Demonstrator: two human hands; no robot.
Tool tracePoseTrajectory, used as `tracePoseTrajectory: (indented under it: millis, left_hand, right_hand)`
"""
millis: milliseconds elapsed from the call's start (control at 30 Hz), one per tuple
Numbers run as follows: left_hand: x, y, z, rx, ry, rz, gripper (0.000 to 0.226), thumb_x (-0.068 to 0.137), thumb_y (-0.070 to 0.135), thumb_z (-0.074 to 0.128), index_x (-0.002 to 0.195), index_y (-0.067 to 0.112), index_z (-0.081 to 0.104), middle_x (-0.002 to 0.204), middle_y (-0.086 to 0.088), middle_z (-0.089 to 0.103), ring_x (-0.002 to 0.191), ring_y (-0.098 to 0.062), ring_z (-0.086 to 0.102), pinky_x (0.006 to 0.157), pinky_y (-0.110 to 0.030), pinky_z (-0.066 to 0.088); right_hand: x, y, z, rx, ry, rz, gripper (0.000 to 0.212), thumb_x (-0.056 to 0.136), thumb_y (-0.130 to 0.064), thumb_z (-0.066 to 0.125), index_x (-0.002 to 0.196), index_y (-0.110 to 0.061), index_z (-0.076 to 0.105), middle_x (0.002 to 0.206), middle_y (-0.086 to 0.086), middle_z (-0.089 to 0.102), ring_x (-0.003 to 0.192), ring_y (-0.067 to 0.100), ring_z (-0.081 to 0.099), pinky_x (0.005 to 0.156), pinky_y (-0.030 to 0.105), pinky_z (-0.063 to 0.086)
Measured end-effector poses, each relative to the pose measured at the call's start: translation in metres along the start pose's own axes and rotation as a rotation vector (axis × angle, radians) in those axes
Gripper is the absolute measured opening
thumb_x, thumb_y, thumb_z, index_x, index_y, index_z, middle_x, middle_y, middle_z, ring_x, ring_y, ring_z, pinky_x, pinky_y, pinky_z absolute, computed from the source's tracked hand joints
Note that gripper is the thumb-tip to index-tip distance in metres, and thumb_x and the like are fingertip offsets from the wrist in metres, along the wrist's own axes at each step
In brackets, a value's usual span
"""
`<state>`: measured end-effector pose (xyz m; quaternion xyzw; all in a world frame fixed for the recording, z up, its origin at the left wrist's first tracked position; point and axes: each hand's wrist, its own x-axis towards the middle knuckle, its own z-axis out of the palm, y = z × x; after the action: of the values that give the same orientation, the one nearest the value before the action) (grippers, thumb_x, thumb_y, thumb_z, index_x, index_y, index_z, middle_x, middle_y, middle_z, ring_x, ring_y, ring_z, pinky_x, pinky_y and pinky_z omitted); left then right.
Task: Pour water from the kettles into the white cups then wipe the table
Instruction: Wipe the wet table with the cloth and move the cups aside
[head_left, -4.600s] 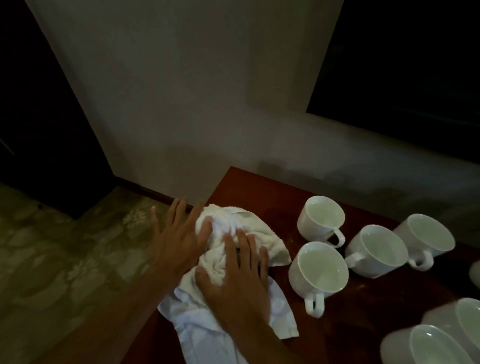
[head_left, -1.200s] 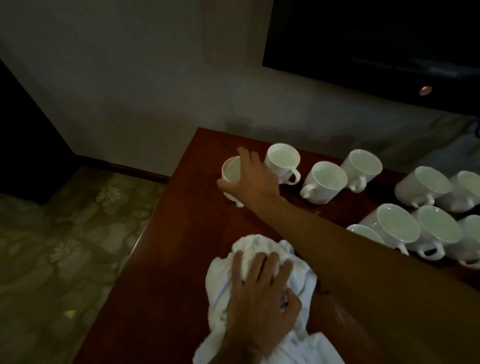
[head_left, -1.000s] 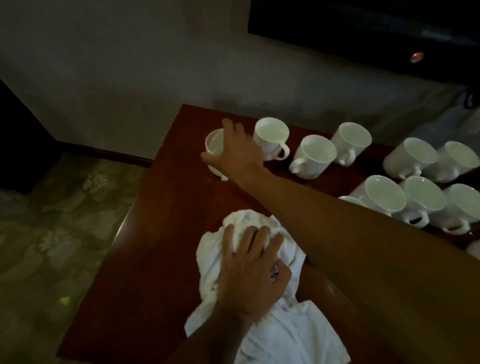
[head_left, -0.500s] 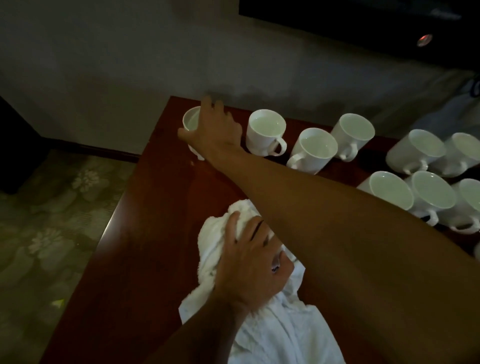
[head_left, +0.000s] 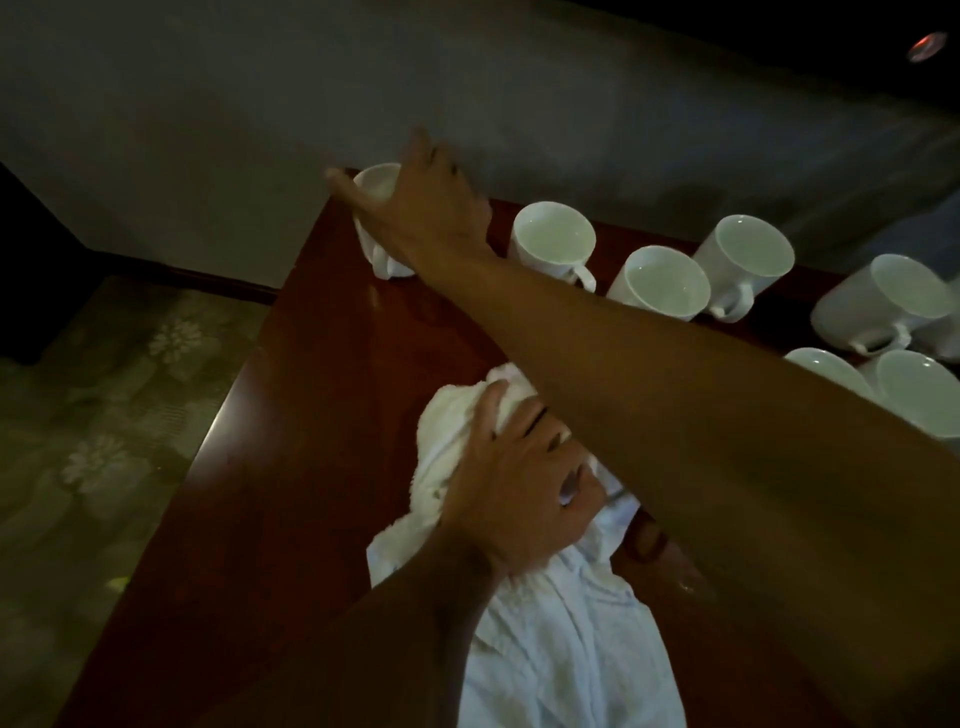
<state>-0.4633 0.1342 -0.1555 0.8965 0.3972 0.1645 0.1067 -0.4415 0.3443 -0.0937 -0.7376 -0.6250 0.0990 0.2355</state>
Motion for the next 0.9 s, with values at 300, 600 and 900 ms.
tracePoseTrajectory:
  millis: [300,600,900]
  left_hand:
    - [0.005,-0.004,-0.002,-0.085,-0.015,0.013,0.042,0.09,0.042,0.047,0.128,0.033,0.062,0.131,0.007,0.057,0.128,-0.014,0.045,0.121,-0.053,0.009]
    - [0.007,-0.005,-0.001,-0.099,-0.006,0.013,0.04,0.09,0.04,0.048,0.125,0.031,0.064,0.124,0.005,0.06,0.123,-0.015,0.049,0.117,-0.057,0.016]
    - [0.011,-0.007,0.004,-0.128,0.015,0.013,0.039,0.089,0.04,0.048,0.124,0.032,0.065,0.123,0.007,0.059,0.123,-0.014,0.048,0.118,-0.056,0.017]
  right_hand:
    - [0.003,0.083,-0.052,-0.201,-0.016,-0.038,0.076,0.096,-0.071,0.032,0.146,-0.015,0.045,0.148,0.013,0.047,0.134,0.031,0.046,0.112,0.047,0.037]
    - [-0.004,0.104,-0.06,-0.389,-0.134,-0.049,0.076,0.087,-0.058,0.066,0.147,-0.018,0.04,0.143,0.009,0.053,0.129,0.03,0.053,0.099,0.046,0.046]
    - [-0.001,0.089,-0.047,-0.45,0.026,-0.033,0.059,0.098,-0.062,0.041,0.132,-0.016,0.055,0.126,0.008,0.064,0.11,0.025,0.063,0.077,0.032,0.035]
